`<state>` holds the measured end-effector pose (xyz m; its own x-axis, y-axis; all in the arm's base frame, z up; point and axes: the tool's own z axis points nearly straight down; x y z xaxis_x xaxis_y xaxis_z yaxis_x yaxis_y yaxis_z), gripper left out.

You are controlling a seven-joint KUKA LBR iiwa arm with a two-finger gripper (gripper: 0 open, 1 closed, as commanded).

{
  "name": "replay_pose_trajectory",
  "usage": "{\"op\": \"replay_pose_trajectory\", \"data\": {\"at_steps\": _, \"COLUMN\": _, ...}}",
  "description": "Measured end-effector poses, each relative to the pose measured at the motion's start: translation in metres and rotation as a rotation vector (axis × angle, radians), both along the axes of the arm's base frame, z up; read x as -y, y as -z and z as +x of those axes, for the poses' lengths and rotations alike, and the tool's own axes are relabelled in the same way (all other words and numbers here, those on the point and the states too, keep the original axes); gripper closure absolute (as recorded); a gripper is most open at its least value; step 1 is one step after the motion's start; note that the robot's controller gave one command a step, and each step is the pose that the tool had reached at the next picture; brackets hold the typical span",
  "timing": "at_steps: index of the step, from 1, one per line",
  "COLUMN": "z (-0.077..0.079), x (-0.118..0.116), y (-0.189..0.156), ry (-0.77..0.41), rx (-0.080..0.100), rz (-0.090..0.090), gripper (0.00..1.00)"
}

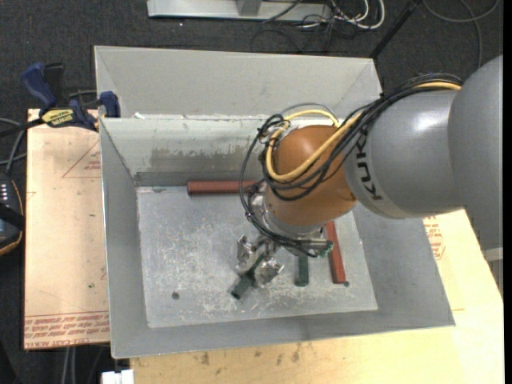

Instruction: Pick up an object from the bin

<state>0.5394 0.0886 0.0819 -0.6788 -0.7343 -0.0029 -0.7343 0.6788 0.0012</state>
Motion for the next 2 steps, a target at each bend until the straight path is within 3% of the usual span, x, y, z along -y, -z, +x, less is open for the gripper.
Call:
{"op": "replay_pose_trajectory", "data": {"at_steps": 1, "z": 0.0034, "x": 0.0113, "y": -0.0855, "ry": -0.013, "rx": 0.0, "rz": 0.0, "gripper": 1.0}}
{"op": "replay_pose_trajectory", "data": {"at_steps": 2, "z": 0.0033, "x": 0.0114, "y": -0.0855, "ry": -0.013, "rx": 0.0, "rz": 0.0, "gripper": 1.0}}
